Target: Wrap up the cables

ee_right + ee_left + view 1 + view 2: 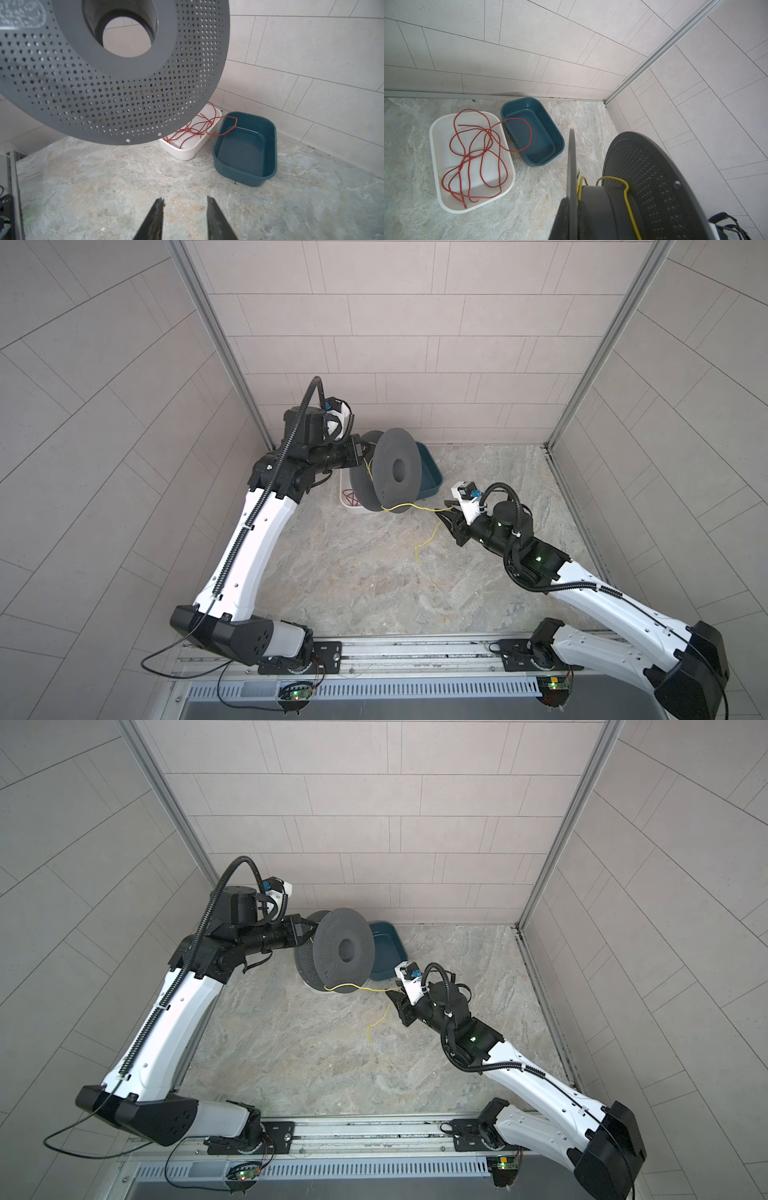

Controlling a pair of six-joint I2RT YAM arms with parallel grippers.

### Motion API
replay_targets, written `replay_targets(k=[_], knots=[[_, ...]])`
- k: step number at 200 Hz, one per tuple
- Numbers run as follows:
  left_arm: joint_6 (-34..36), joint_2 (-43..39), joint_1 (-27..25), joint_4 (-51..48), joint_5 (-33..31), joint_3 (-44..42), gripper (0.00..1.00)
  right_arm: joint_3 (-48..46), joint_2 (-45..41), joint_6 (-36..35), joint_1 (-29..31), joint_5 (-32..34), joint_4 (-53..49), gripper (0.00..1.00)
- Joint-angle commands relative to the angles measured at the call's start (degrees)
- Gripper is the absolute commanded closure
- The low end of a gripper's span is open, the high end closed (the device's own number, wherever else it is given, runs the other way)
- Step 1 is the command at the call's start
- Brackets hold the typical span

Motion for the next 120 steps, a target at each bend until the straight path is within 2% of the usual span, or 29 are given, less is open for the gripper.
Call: replay_targets(k=[1, 12, 52, 120], knots=[[-1.21, -1.83, 0.36, 4.59, 1.45, -0.3, 1.0, 1.27, -0.13, 1.18, 0.14, 0.85, 0.86, 0.79], [-1.21, -1.76, 0.37, 4.59, 1.44, -0.41, 1.0, 1.46, -0.3, 0.95, 0.14, 1.12, 0.2, 0.88], [-0.57, -1.41, 0.39, 4.26, 0.81, -1.0, 1.0, 3.08, -2.14, -1.23, 0.15, 2.15, -3.81, 1.0], [3.93, -2.44, 0.33, 1.97, -0.61, -4.99, 1.0, 13.85, 1.21, -7.08, 0.15, 5.7, -12.82, 1.0]])
